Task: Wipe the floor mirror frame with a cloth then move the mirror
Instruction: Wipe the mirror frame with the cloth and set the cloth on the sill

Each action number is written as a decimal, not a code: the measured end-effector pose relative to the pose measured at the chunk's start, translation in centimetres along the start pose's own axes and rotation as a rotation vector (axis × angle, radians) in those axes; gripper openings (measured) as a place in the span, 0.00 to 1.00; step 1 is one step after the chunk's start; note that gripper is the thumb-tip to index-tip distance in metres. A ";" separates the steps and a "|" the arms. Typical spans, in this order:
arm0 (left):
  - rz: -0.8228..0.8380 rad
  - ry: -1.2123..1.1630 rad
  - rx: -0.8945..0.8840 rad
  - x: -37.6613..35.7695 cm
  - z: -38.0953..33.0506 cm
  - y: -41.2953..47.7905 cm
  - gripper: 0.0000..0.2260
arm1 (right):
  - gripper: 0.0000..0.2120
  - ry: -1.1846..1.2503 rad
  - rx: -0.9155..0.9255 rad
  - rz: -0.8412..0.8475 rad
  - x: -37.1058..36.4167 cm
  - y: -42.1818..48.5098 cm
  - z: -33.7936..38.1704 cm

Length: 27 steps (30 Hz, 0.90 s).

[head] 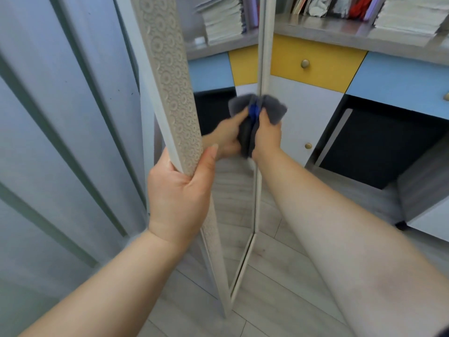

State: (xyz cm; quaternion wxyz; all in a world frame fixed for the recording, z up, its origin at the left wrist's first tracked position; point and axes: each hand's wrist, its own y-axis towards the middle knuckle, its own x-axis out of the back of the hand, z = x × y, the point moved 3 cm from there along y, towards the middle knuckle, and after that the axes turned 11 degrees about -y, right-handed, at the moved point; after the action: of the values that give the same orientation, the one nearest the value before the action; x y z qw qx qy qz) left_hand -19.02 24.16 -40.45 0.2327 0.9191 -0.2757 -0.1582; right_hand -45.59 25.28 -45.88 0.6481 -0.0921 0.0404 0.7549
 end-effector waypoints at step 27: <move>0.121 -0.448 0.297 -4.4 2.1 -0.2 0.15 | 0.07 -0.101 0.146 0.067 2.7 0.4 -1.5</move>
State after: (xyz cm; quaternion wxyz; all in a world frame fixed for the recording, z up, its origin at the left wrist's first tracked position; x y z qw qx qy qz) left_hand -23.32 26.13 -41.63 0.0379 0.8671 -0.3950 -0.3012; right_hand -46.23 27.62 -47.87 0.6286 -0.0051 0.0657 0.7750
